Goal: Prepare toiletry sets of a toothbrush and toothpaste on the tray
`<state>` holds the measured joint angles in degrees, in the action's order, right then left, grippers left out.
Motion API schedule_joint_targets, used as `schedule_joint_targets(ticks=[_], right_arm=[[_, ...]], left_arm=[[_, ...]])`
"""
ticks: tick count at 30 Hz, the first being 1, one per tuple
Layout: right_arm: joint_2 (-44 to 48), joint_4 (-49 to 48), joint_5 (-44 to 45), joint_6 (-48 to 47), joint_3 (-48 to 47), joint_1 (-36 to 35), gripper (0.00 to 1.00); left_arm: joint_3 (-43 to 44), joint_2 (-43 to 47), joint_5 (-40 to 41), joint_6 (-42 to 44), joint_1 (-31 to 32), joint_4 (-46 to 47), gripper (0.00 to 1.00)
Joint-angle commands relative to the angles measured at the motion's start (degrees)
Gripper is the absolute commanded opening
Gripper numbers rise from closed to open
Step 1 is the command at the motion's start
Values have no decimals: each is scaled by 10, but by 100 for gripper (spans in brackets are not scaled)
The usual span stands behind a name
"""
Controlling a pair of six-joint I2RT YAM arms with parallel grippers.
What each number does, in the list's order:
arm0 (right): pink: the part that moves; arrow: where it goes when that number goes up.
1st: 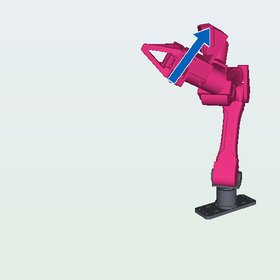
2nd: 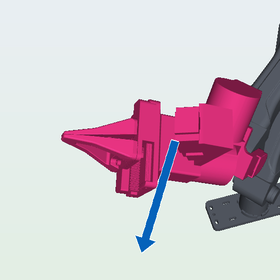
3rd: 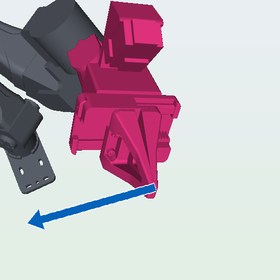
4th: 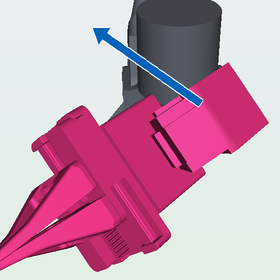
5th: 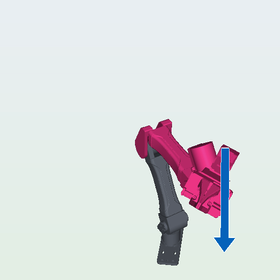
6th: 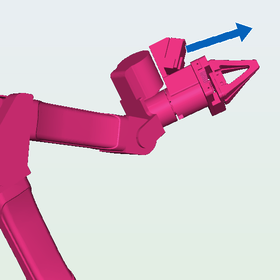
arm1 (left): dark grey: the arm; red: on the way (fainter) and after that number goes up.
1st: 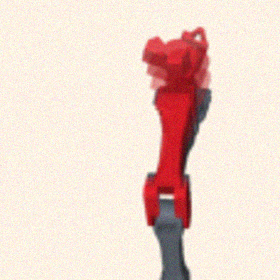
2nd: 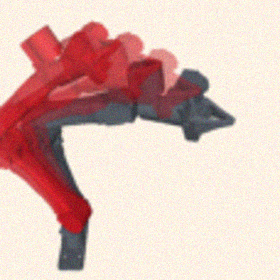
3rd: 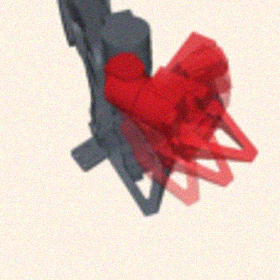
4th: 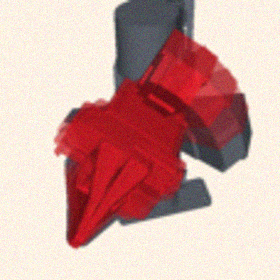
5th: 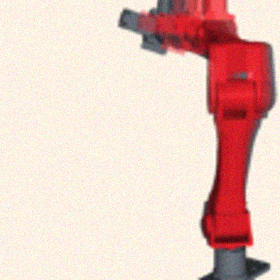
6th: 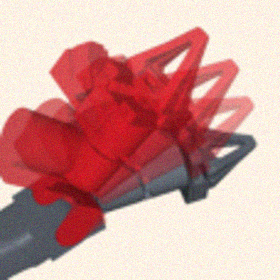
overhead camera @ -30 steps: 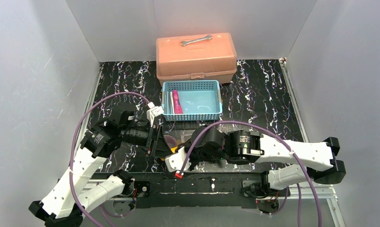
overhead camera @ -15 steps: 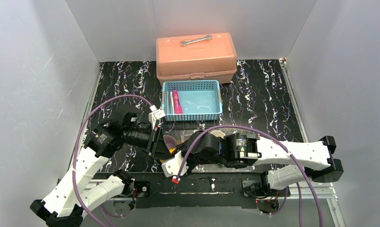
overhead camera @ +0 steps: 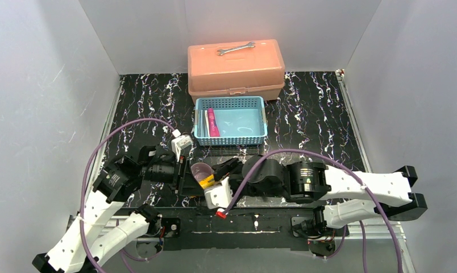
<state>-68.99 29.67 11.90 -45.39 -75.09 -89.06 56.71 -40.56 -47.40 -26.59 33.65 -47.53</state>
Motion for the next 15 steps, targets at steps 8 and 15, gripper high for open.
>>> schedule_joint_targets(ticks=[8, 15], right_arm=[[49, -155, 49, 149, 22, 21, 63], [20, -166, -39, 367, -26, 182, 63]], left_arm=[[-35, 89, 105, -21, 2, 66, 0], [-54, 118, 151, -46, 2, 86, 0]])
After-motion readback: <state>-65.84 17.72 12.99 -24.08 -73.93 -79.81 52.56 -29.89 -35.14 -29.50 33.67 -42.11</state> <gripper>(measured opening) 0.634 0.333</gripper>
